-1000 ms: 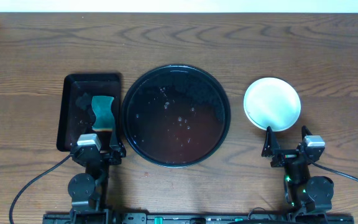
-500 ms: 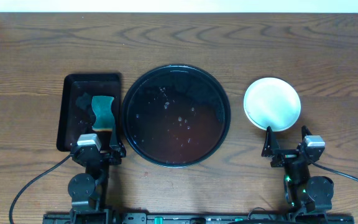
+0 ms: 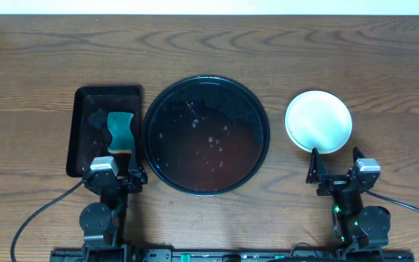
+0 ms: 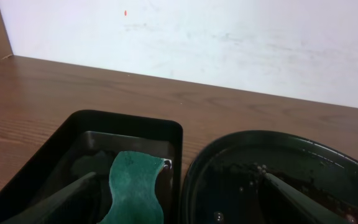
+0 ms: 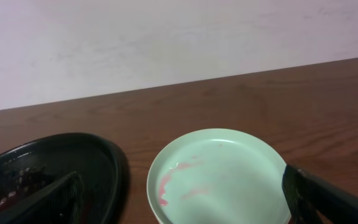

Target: Clean dirty plates on tray and stack at the side

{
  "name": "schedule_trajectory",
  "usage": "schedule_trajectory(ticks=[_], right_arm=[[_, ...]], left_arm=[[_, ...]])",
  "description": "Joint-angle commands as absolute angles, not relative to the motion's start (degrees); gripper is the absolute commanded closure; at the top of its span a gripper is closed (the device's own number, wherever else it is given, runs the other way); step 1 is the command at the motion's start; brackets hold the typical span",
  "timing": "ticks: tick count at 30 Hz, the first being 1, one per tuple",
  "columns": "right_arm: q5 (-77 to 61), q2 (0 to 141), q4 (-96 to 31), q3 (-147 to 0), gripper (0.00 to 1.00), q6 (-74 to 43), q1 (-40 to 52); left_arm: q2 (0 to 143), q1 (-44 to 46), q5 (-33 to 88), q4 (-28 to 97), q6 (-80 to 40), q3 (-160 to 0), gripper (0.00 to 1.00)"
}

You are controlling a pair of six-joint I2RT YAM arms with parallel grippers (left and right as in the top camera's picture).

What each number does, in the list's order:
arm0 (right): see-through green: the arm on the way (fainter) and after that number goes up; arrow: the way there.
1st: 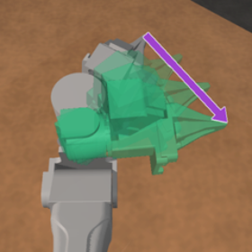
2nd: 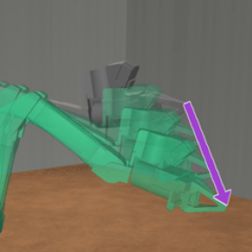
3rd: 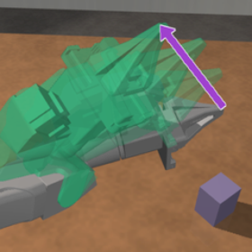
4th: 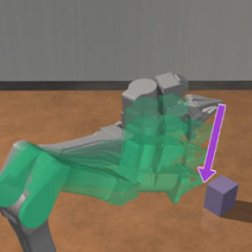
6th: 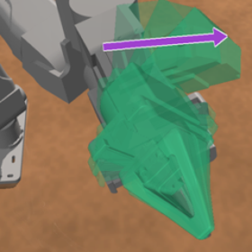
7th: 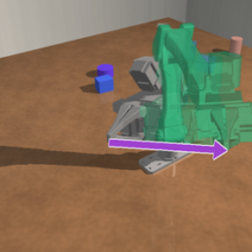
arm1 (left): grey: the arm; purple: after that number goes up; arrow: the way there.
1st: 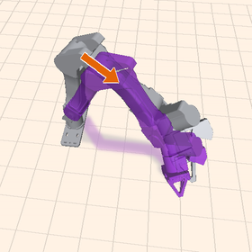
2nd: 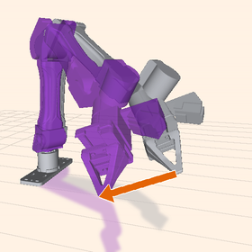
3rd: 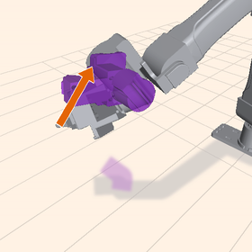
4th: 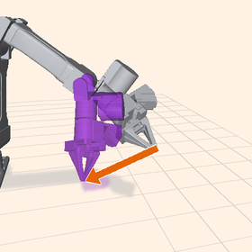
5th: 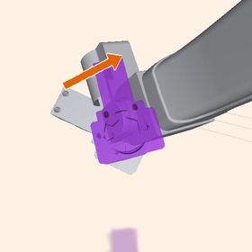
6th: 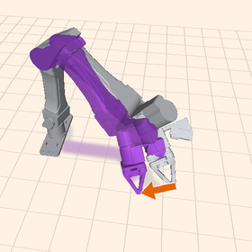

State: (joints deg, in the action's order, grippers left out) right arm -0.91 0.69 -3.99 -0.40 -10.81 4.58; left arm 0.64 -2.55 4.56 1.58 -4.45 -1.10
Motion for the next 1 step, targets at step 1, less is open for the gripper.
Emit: schedule_trajectory(ticks=[1], right_arm=[[-1.4,0.4,-4.2,-0.3,0.01,-10.2,4.2]], left_arm=[[0.6,-2.4,5.0,3.6,-4.1,-0.2,0.19]])
